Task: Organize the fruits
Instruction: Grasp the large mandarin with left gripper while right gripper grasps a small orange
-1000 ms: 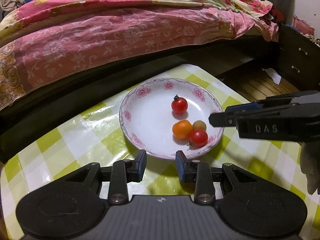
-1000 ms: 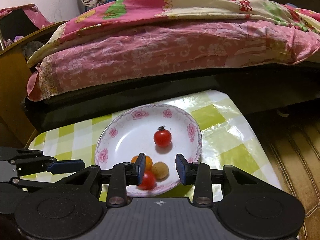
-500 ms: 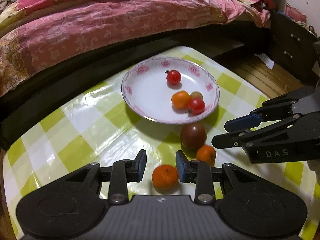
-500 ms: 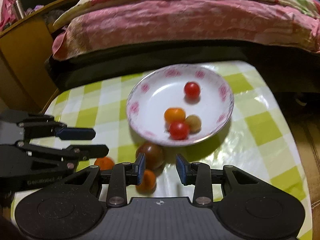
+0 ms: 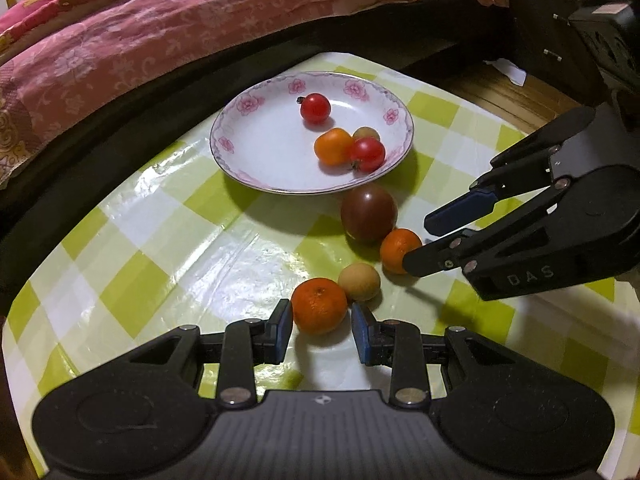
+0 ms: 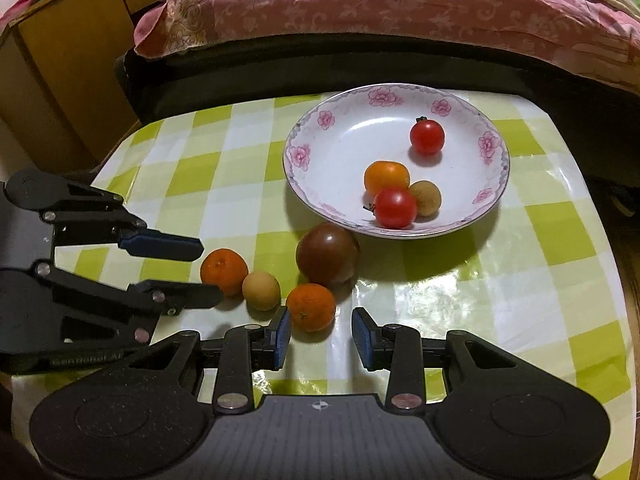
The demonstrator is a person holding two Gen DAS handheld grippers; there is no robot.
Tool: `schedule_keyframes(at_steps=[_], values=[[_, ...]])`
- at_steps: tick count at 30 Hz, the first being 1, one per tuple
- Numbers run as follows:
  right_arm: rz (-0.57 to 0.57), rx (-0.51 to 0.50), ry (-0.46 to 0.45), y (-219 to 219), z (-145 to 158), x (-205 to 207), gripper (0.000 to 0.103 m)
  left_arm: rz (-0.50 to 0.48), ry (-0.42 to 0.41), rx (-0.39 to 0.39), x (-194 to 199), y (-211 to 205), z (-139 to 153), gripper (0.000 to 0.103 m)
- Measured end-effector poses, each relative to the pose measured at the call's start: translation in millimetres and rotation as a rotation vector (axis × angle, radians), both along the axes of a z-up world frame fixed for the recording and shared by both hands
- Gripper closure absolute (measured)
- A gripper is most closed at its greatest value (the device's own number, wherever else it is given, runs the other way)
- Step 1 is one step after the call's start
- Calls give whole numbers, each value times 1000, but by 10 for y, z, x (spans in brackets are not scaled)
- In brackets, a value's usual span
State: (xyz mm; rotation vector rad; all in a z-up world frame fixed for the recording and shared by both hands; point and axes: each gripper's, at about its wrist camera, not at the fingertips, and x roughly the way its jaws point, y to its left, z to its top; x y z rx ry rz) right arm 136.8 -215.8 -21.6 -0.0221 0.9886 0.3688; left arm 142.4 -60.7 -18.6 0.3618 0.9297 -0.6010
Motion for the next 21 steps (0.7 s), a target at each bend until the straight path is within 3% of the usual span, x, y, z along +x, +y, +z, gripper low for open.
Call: schedule_keyframes(at_steps=[10, 21], values=[[43, -6, 5, 106, -92, 87, 71, -1, -10, 18, 56, -40, -96, 62], [37, 9, 24, 134, -146, 159, 73, 36, 23, -17, 137, 9, -124, 63]])
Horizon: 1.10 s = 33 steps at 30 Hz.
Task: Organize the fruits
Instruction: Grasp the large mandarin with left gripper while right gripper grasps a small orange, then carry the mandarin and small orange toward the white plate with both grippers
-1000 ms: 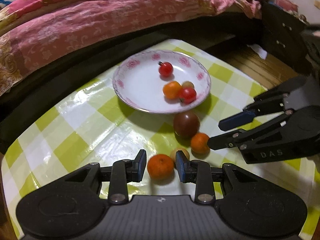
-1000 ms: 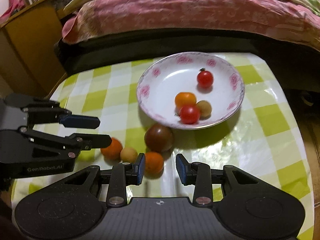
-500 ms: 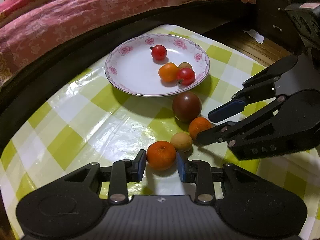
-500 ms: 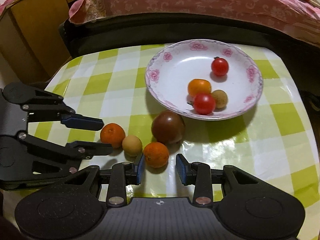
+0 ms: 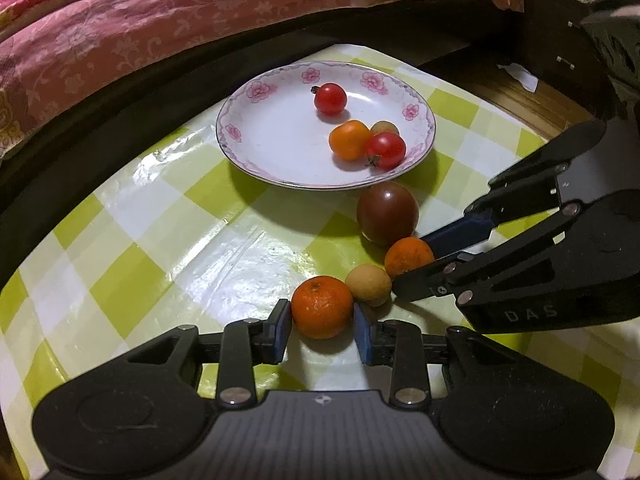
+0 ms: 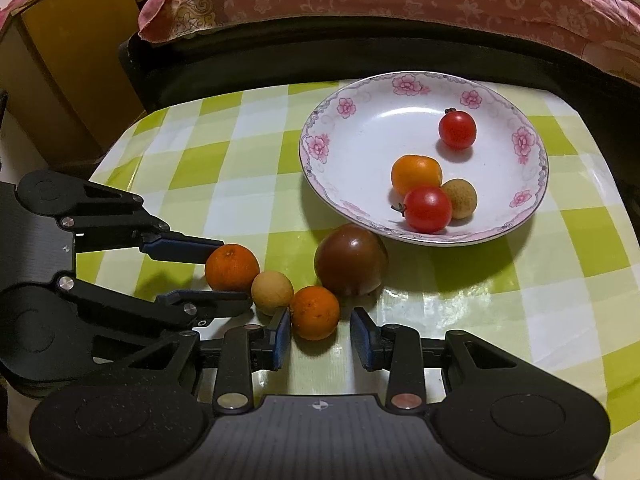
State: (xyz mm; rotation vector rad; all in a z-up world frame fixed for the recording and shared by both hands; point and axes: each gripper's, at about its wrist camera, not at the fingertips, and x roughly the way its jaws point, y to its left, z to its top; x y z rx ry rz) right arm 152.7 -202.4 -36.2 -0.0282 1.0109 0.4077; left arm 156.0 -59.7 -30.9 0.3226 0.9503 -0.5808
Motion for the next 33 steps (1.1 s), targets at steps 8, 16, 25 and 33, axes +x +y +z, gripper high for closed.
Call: schedule_keyframes(at_steps=[8, 16, 25, 33], values=[[3, -13, 16, 2, 29, 1, 82, -21, -7, 5, -50, 7, 47, 63], [-7, -48, 23, -38, 65, -10, 82, -26, -1, 29, -66, 18, 9, 63], [-1, -72, 13, 8, 38, -5, 80, -26, -31, 66, -78, -38, -46, 63], [6, -93, 4, 47, 47, -16, 82, -20, -30, 61, -71, -28, -50, 63]])
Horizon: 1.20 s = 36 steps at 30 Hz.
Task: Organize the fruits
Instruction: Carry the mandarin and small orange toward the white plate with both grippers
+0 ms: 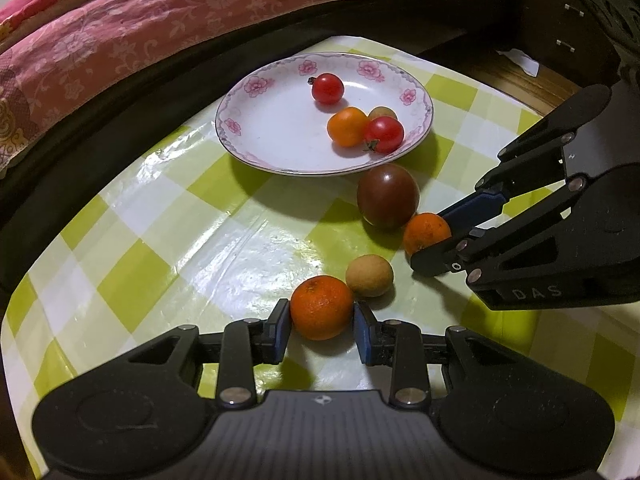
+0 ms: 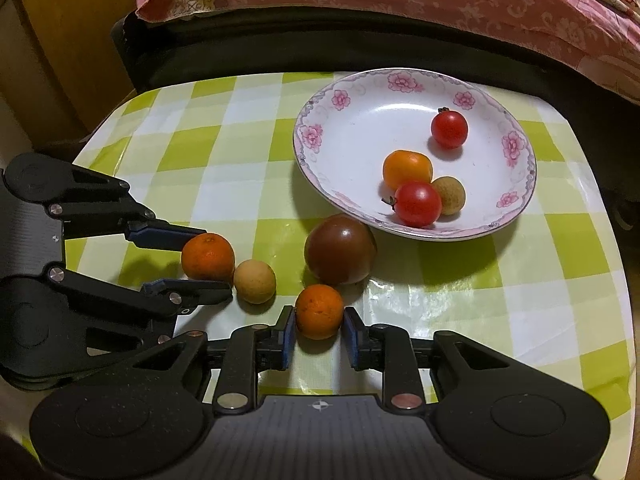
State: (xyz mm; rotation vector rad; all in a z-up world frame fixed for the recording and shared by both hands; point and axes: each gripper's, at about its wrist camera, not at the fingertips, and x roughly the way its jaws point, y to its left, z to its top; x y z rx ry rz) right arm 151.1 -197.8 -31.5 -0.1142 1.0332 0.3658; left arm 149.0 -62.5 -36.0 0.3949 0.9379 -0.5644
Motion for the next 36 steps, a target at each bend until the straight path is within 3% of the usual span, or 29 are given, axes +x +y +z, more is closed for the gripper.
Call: schedule_keyframes(at_steps=[36], values=[[7, -22, -16, -23, 80, -3, 83, 9, -59, -31, 63, -63, 223, 63]])
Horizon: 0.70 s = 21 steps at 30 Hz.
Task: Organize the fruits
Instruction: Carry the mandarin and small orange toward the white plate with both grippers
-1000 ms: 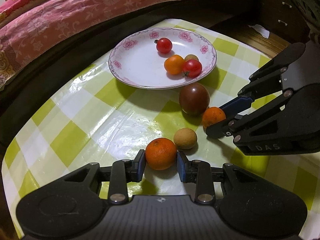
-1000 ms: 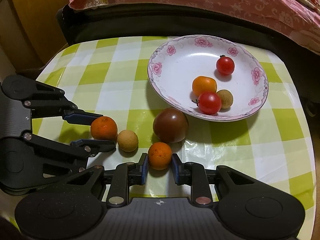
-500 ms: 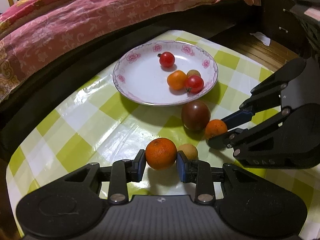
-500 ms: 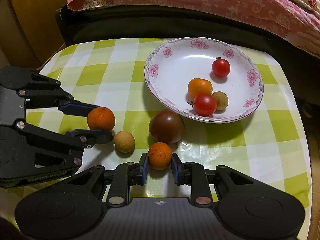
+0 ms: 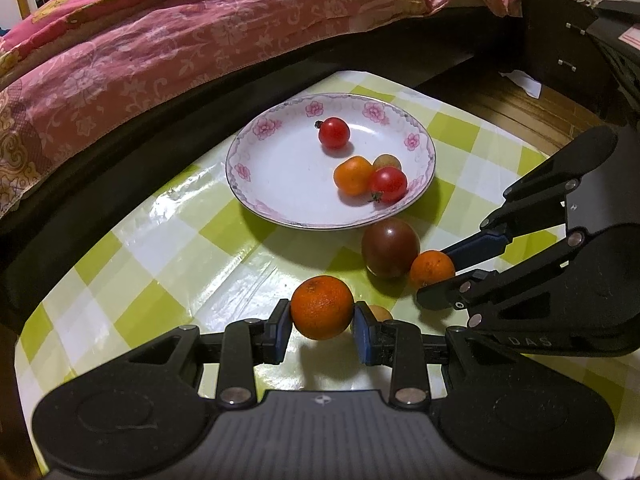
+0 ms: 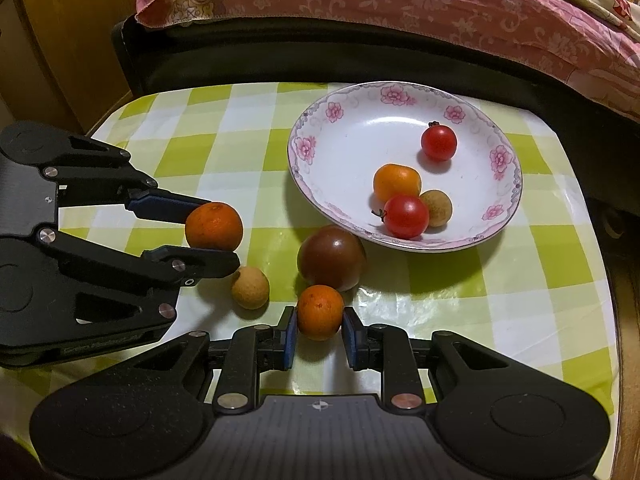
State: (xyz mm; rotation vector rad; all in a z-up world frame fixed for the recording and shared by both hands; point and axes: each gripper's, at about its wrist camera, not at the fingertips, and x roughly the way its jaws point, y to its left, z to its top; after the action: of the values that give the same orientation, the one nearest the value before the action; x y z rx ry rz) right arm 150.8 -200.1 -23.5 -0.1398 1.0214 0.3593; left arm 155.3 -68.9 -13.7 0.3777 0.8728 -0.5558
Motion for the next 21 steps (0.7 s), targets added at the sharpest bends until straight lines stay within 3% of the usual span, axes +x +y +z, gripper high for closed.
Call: schedule_keyframes(at_steps=[21], values=[[-16, 16, -21, -20, 94, -35, 83, -2, -14, -12, 17, -48, 47, 63]])
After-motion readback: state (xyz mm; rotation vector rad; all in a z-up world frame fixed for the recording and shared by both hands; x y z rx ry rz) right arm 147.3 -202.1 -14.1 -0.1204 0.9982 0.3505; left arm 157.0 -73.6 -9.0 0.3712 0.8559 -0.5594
